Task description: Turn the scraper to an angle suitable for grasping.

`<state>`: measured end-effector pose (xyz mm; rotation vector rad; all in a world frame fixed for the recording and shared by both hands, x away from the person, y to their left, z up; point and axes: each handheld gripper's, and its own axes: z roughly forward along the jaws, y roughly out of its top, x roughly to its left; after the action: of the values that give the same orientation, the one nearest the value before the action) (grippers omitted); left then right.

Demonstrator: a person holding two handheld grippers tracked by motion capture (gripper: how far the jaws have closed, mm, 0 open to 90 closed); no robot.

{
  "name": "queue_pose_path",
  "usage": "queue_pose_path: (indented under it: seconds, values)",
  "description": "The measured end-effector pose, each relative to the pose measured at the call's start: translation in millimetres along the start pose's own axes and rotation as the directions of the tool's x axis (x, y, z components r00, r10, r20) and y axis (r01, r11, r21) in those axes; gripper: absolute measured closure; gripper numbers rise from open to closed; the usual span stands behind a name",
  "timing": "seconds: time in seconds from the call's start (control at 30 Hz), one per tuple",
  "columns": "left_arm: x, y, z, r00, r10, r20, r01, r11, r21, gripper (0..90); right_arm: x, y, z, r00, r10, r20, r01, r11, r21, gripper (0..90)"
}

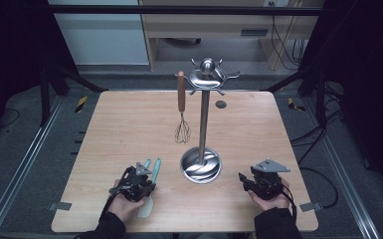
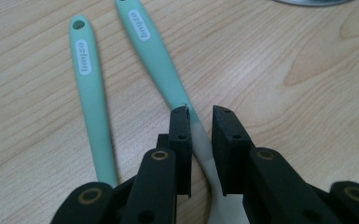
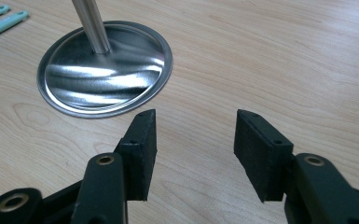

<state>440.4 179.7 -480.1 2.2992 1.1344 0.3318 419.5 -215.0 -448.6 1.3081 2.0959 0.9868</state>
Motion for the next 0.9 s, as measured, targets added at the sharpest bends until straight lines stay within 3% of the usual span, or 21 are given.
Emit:
queue_pose_path:
  seconds: [0.07, 0.2, 0.33, 0.43, 0.57, 0.63, 0.73, 0.8, 0.9]
  values:
    - [3.0, -1.4, -2.7, 0.9998, 0.015, 0.017, -0.015, 0.9998, 0.016, 78.5, -0.7, 0.1, -0.2, 1.0000, -0.003, -0.001, 0.003, 1.000, -0.001, 49.3]
    - [5.8, -5.4, -4.2, 0.9997, 0.001, 0.026, -0.001, 1.0000, 0.005, 78.5, -1.2, 0.1, -0.9, 1.0000, -0.002, 0.001, 0.002, 1.000, -0.005, 49.3]
    - [3.9, -5.0, 0.3, 0.9999, -0.017, 0.003, 0.017, 0.9998, -0.011, 73.3, -1.7, 0.5, -1.6, 0.9998, 0.020, -0.004, -0.020, 1.000, -0.013, 49.2]
    - [2.7, -2.5, 1.9, 0.9996, -0.020, -0.019, 0.020, 0.9998, -0.009, 76.2, -2.2, 0.5, -1.6, 0.9997, 0.024, -0.001, -0.024, 1.000, -0.015, 49.6]
    - [3.3, -1.1, 1.6, 0.9996, -0.026, -0.012, 0.026, 0.9997, -0.004, 77.8, -2.4, 0.2, -0.8, 0.9995, 0.030, -0.001, -0.030, 0.999, -0.011, 50.3]
    - [4.2, -1.1, 0.6, 0.9999, -0.009, -0.009, 0.009, 1.0000, -0.003, 78.4, -2.4, 0.3, -1.0, 0.9996, 0.029, -0.002, -0.029, 1.000, -0.012, 50.3]
    - [3.9, -1.4, -0.6, 0.9985, 0.027, 0.048, -0.026, 0.9996, -0.010, 80.8, -2.9, 0.4, -1.6, 0.9992, 0.039, -0.009, -0.039, 0.999, -0.012, 49.9]
    - [0.4, -1.2, -0.3, 0.9977, 0.061, 0.031, -0.061, 0.9981, -0.001, 80.7, -3.6, 0.2, -1.4, 0.9993, 0.036, -0.010, -0.036, 0.999, -0.013, 49.7]
    - [0.5, -3.0, -0.6, 0.9973, 0.066, 0.032, -0.066, 0.9978, -0.009, 80.2, -3.7, -0.1, -1.4, 0.9994, 0.031, -0.012, -0.031, 0.999, -0.013, 49.6]
